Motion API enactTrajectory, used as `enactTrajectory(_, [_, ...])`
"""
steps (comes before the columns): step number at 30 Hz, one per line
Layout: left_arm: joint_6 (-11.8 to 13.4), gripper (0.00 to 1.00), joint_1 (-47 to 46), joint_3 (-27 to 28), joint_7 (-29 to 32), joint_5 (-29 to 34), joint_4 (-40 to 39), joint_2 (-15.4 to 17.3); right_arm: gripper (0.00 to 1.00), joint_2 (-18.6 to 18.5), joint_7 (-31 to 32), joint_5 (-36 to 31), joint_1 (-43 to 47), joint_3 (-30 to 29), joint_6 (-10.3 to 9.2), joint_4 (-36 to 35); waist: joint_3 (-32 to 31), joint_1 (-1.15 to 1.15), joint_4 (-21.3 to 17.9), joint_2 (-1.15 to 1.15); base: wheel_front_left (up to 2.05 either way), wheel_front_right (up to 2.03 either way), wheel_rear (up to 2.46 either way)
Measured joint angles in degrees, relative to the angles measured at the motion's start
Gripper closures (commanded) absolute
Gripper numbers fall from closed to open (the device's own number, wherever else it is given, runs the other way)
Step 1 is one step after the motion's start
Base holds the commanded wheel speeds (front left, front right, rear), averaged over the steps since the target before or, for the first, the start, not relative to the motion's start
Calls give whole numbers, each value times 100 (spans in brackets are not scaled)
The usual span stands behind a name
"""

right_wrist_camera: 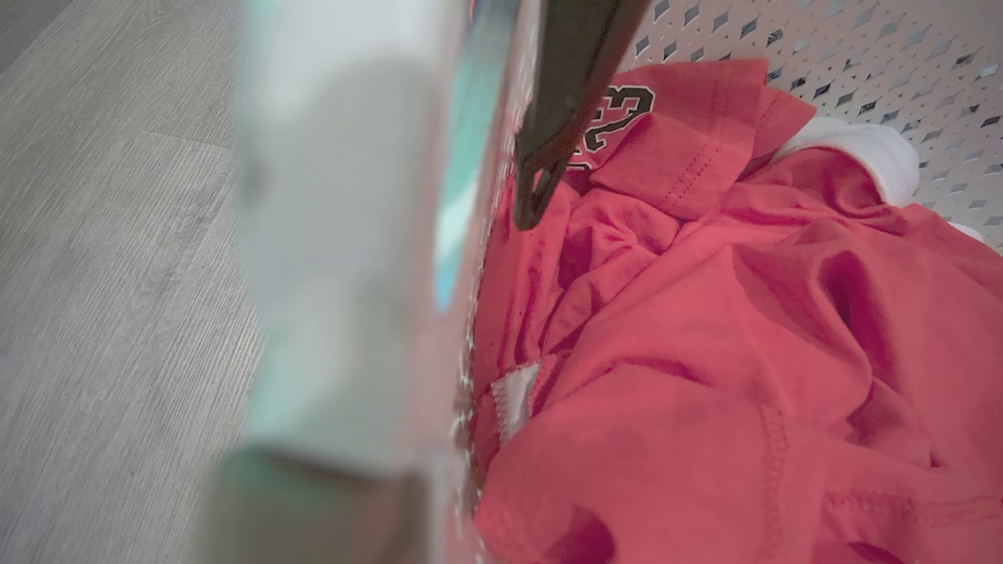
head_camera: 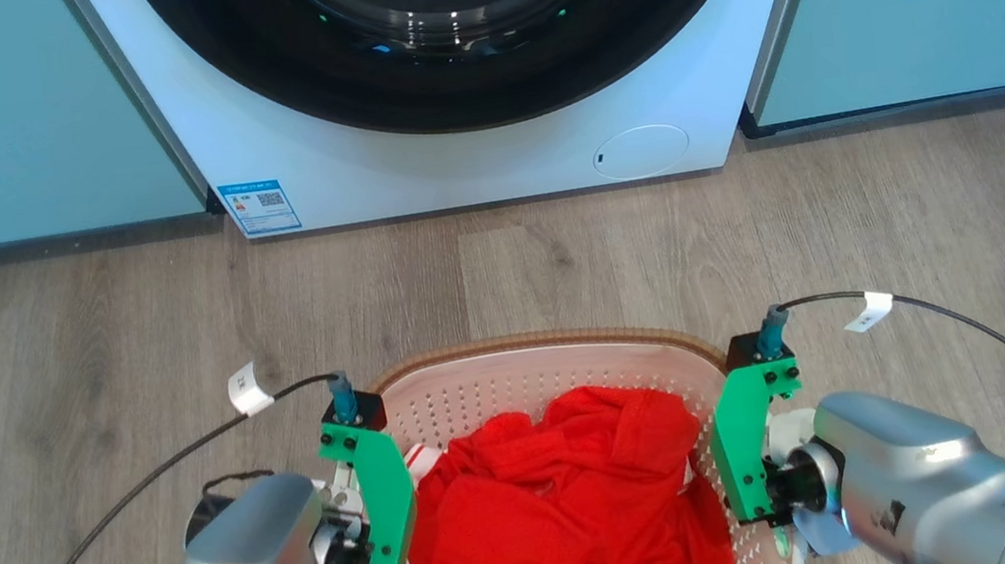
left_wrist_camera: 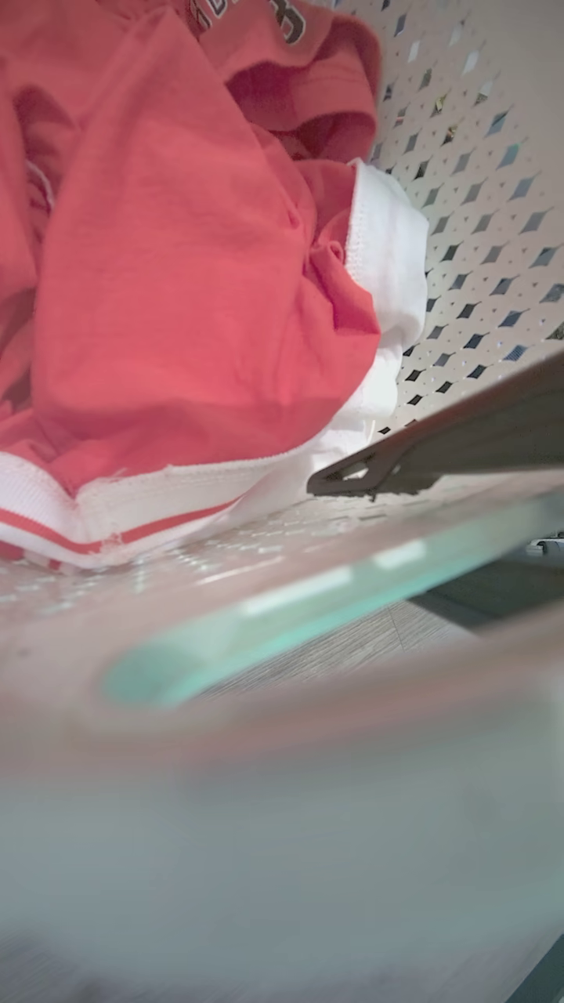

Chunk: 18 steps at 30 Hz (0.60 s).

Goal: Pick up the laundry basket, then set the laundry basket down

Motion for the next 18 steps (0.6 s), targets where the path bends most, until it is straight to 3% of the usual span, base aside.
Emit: enactTrajectory(18, [2, 100, 9, -86, 224, -157, -169, 102, 100, -8, 123, 43, 46, 20, 0, -41, -61, 0, 94, 0, 0, 0, 0])
